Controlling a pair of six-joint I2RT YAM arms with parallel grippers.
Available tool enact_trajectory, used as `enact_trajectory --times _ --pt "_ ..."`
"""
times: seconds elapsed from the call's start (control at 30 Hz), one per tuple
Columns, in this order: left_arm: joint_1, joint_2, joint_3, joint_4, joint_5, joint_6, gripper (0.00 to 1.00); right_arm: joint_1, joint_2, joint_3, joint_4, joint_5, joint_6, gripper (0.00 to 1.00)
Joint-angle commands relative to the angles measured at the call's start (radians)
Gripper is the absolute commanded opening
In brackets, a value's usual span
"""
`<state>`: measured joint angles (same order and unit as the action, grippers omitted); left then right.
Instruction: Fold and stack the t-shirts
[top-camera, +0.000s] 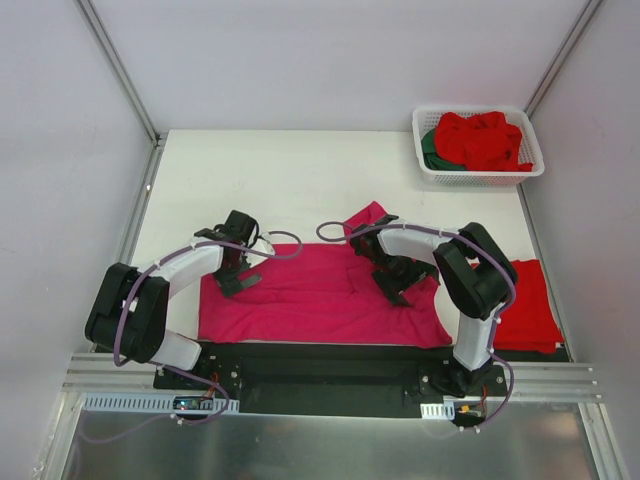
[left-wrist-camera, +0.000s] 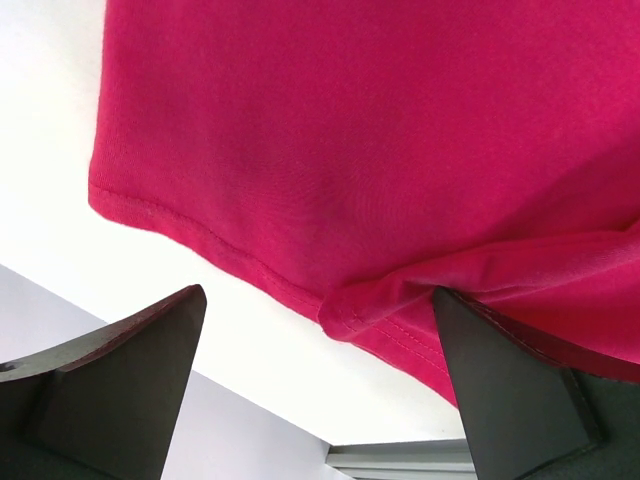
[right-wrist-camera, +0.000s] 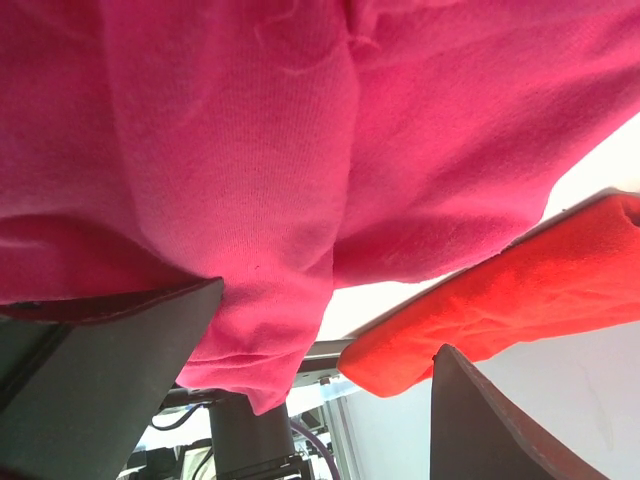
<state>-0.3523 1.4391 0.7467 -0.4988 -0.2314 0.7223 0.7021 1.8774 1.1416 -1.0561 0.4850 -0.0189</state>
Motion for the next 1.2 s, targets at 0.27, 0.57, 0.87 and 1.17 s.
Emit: enact_trajectory --times 0.27,0.57,0.87,1.17 --pt "0.012 0.058 0.034 0.082 -0.014 -0.018 0.99 0.0 -0.021 -0.016 -0.044 -0.002 0.016 0.96" --pt "0.001 -0.173 0.086 -0.081 -0.006 -0.07 0.99 0.046 -0.187 0.159 -0.205 0.21 0.135 0.96" --pt "0.001 -0.209 0.186 -0.139 0.088 -0.127 0.99 -0.029 -0.253 0.248 0.258 -0.074 -0.078 0.99" --pt "0.001 -0.186 0.149 -0.138 0.198 -0.153 0.99 -0.15 0.087 0.585 0.438 -0.464 -0.035 0.93"
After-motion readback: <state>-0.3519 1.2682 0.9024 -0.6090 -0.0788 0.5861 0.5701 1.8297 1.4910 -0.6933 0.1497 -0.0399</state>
